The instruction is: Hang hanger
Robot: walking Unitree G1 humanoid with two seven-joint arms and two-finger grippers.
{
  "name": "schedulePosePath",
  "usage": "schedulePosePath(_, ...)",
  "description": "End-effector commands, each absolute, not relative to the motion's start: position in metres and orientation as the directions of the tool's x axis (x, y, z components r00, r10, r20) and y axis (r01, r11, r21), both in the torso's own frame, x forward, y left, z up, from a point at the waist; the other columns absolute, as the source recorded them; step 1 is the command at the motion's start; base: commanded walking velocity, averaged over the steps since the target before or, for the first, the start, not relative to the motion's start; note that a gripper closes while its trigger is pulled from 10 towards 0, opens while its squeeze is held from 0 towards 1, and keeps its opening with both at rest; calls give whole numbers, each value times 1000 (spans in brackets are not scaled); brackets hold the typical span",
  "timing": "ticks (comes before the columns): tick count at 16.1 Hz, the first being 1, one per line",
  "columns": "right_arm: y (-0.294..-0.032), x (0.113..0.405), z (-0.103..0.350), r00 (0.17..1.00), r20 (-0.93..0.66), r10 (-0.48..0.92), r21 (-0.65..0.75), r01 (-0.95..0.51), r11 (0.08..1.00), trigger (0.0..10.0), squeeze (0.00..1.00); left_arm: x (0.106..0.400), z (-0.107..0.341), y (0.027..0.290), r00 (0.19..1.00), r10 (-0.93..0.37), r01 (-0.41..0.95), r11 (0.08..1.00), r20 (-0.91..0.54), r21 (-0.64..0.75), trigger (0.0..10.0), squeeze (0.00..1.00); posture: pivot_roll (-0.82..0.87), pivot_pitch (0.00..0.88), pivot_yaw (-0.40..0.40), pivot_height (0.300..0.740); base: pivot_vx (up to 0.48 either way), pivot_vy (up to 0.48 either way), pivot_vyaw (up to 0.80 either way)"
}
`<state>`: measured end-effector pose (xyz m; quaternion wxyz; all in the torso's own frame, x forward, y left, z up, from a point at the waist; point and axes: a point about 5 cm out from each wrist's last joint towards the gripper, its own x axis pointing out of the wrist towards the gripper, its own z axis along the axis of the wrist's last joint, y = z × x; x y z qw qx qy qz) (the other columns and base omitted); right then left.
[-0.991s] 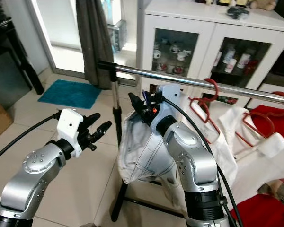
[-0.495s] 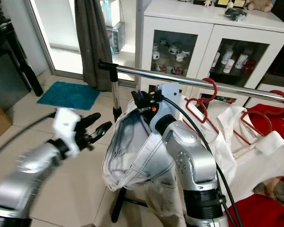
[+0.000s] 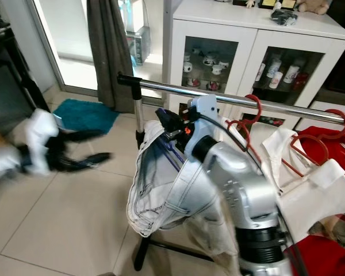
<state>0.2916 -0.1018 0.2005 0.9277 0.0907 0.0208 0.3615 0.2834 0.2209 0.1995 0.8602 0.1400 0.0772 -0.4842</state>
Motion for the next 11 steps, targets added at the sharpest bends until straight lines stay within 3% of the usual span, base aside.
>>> schedulePosePath(1,-98,286,222,673,110,731,144,-739,658,0,0,286,211,226,476,-835,878,436,-275,196,10000,1000,-60,0,-22,740,0,0,0)
schedulePosePath(5,-100,274,232,561,140,816,123,-827,548,0,0,298,222,233,368,-842,922,279,-393,267,10000,1000,-48,0,-30,740,0,0,0)
schedulePosePath(6,-100,268,234,515,147,844,115,-857,503,0,0,303,226,229,326,-851,931,214,-412,295,10000,545,-44,0,-30,740,0,0,0)
schedulePosePath(7,-100,264,234,481,153,863,113,-876,469,0,0,306,228,225,293,-858,936,168,-421,309,10000,0,-41,0,-28,740,0,0,0)
schedulePosePath(9,-99,255,235,402,161,901,110,-915,389,0,0,317,233,214,259,-865,926,97,-430,364,10000,0,-47,0,-18,740,0,0,0)
schedulePosePath(10,-99,253,235,394,154,906,107,-918,382,0,0,320,234,212,267,-867,920,100,-420,379,10000,0,-51,0,-13,740,0,0,0)
schedulePosePath(11,-102,256,230,436,112,893,98,-899,427,0,0,327,237,208,293,-875,908,128,-385,400,10000,0,-60,0,-4,740,0,0,0)
